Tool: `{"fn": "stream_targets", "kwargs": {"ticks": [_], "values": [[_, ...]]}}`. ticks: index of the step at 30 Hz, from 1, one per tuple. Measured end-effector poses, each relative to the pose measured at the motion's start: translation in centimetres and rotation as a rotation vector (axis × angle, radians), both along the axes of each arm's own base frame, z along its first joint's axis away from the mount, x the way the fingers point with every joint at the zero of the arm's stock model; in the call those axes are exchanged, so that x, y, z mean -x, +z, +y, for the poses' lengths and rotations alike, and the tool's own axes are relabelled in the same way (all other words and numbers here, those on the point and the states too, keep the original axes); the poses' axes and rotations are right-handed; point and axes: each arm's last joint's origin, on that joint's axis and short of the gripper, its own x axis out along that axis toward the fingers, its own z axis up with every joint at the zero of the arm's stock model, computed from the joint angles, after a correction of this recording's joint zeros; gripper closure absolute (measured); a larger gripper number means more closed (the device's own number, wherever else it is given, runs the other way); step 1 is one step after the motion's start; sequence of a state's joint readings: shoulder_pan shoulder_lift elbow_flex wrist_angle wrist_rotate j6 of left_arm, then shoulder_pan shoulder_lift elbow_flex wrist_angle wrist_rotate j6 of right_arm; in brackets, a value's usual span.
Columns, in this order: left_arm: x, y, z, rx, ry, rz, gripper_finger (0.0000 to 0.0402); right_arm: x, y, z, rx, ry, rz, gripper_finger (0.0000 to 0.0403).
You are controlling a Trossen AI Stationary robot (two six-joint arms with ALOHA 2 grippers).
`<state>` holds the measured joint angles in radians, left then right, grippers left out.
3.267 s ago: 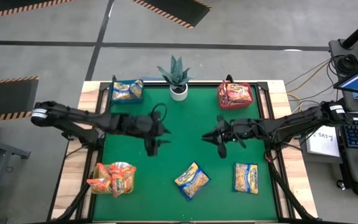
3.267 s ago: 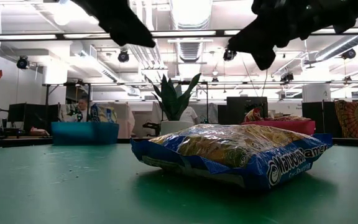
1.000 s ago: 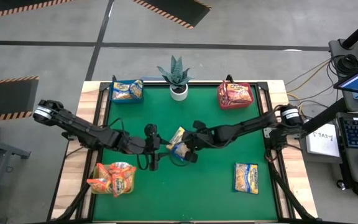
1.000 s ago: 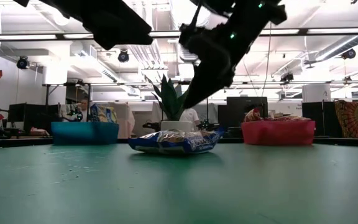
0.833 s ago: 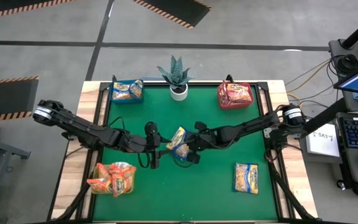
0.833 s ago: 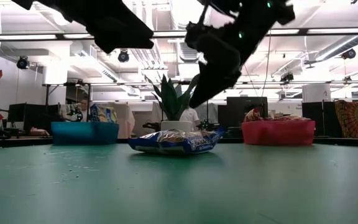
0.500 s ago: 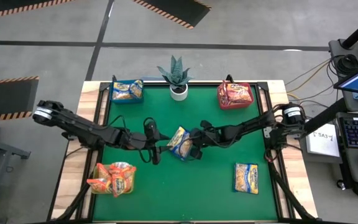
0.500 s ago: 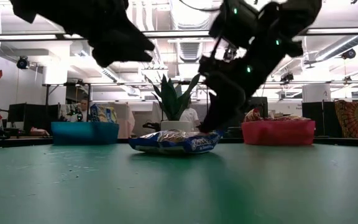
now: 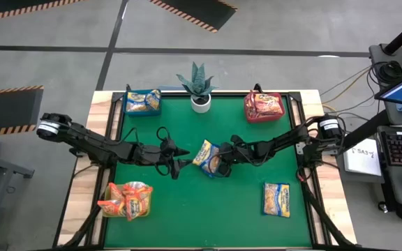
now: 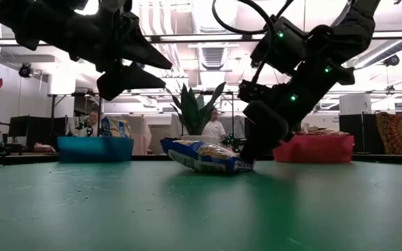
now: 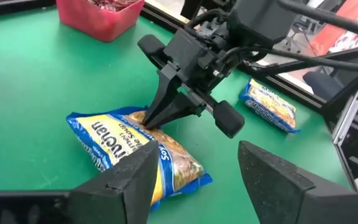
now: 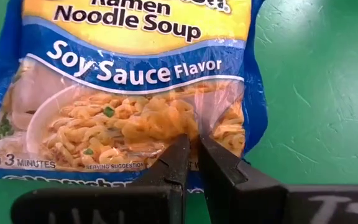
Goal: Sort Maruchan noodles
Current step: Put the blue noodle pack into the blue bin
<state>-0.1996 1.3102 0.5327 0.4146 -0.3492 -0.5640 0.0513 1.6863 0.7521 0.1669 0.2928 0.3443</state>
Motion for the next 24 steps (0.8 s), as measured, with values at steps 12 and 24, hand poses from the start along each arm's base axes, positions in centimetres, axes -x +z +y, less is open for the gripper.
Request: {"fn": "stream_targets", "kwargs": {"ticks": [12, 24], "values": [[-0.5, -0.8, 0.3, 0.094, 0.061, 0.012, 0.0139, -0.2, -1.3, -0.1, 0.007, -0.004, -0.026, 0.0375], [-4.8, -5.3, 1.7, 0.112, 0.157, 0.130, 0.0134, -0.2, -1.3, -0.1, 0.008, 0.007, -0.029, 0.0375]]}}
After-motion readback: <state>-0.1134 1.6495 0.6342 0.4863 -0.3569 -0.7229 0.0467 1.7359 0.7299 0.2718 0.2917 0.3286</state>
